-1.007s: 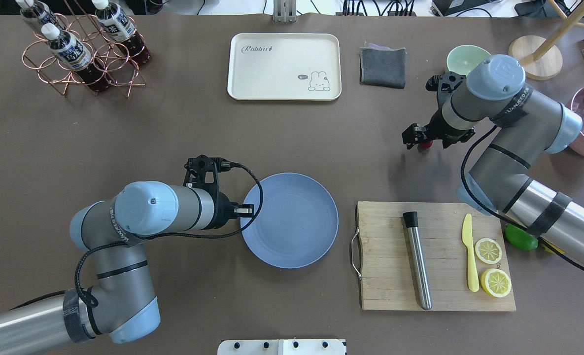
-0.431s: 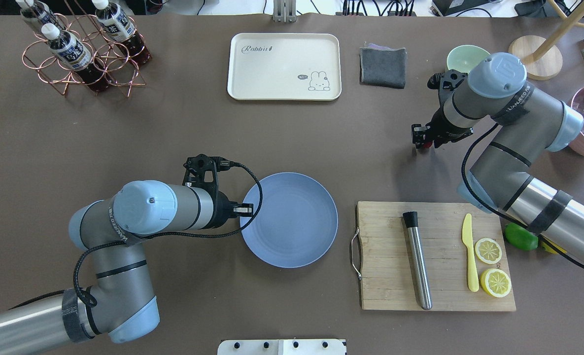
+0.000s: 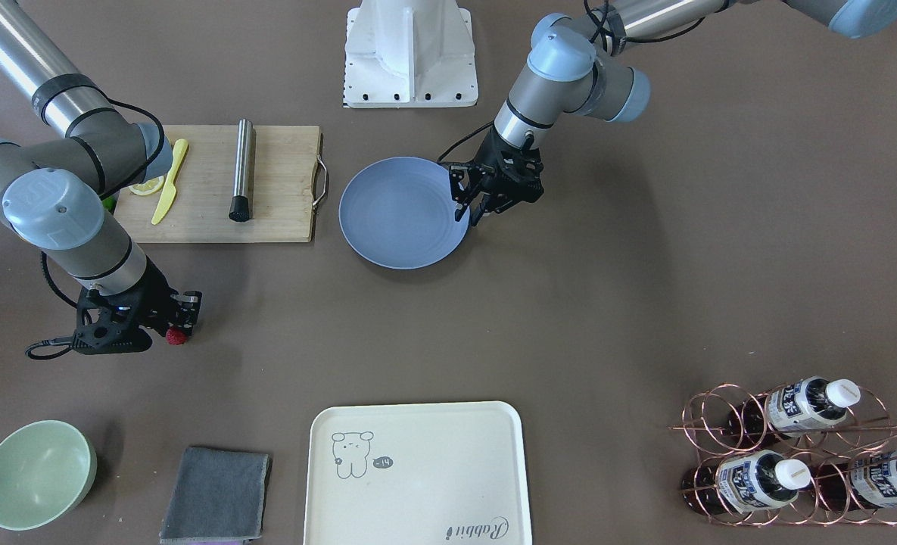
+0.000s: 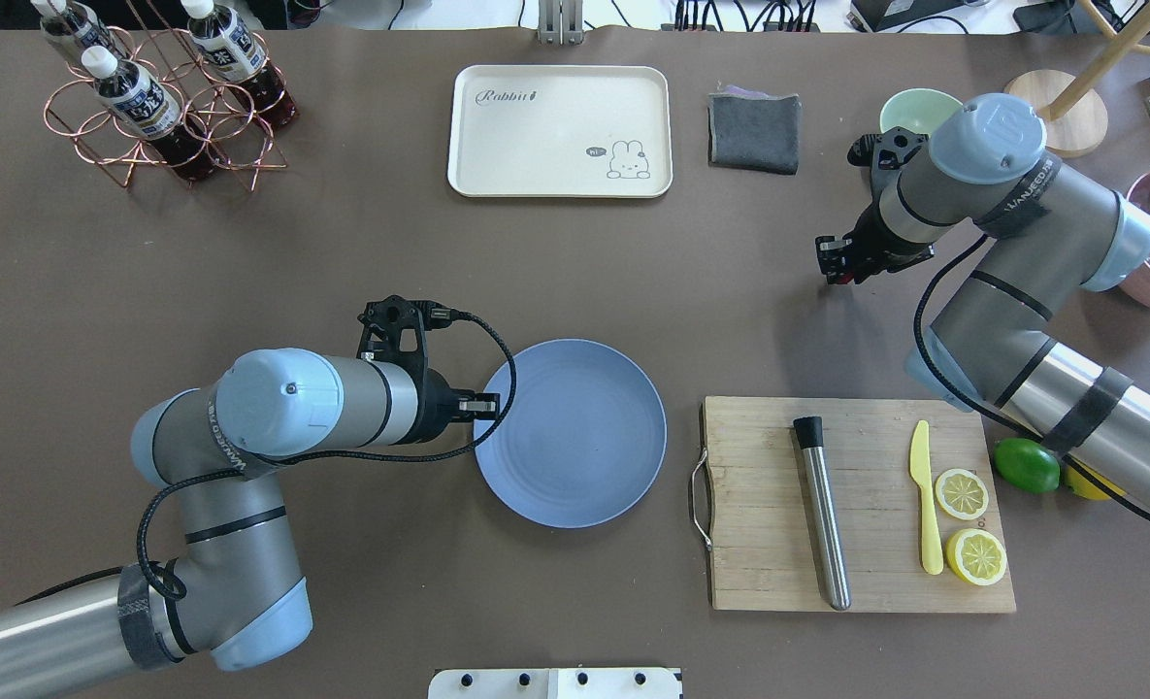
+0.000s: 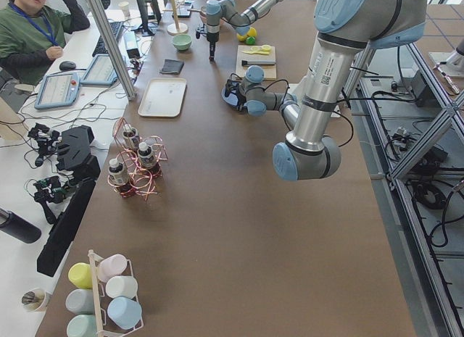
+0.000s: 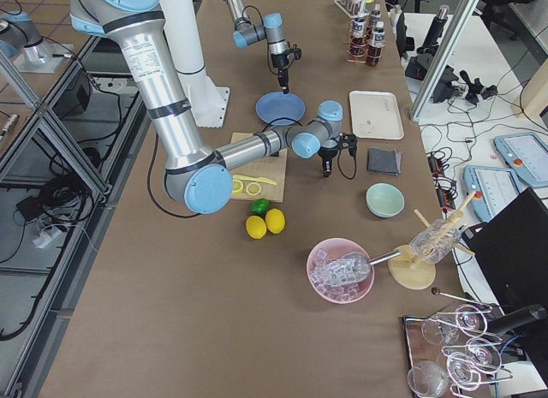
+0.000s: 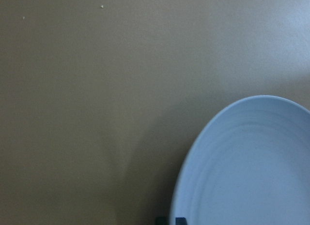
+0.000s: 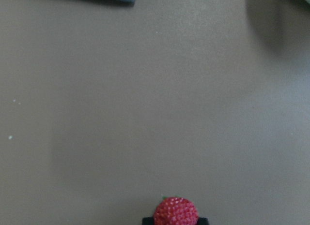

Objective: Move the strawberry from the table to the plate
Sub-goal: 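Grasp the red strawberry with the right gripper and lift it while the left arm withdraws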

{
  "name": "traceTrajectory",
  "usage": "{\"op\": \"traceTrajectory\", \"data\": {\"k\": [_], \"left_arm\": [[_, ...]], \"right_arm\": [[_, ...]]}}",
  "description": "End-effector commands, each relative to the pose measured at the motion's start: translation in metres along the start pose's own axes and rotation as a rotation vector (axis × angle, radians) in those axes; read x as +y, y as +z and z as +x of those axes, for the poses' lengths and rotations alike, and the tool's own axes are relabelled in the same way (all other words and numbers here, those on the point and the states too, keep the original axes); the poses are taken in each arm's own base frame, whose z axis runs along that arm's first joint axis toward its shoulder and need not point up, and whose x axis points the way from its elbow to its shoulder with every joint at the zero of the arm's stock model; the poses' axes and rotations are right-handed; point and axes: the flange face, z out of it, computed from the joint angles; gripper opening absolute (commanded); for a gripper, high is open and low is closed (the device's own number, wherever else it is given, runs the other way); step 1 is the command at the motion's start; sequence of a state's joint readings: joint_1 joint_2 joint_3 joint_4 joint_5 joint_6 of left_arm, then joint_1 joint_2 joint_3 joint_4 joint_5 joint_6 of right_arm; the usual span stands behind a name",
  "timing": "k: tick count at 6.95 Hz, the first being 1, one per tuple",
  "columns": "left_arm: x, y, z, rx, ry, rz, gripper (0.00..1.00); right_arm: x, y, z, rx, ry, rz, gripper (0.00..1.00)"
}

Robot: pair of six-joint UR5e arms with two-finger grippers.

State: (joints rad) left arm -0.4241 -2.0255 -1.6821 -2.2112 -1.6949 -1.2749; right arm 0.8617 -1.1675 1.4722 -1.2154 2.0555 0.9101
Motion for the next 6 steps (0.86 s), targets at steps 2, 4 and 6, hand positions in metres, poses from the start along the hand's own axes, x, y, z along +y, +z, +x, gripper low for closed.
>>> {"op": "traceTrajectory", "data": {"k": [2,4,6], "left_arm": [[-0.044,-0.033,-0.020,-0.008,0.131,0.032,0.98],[-0.066,-0.043,-0.032,-0.027,0.165,0.064,0.98],[-0.086,-0.060,-0.034,-0.073,0.409,0.184,0.98]], "right_arm": [[-0.023,-0.058,-0.021,-0.107,0.003,0.019,0.00],[-0.018,-0.087,-0.042,-0.140,-0.015,0.038,0.00],[0.015,-0.106,-0.110,-0.193,0.004,0.044,0.00]]}}
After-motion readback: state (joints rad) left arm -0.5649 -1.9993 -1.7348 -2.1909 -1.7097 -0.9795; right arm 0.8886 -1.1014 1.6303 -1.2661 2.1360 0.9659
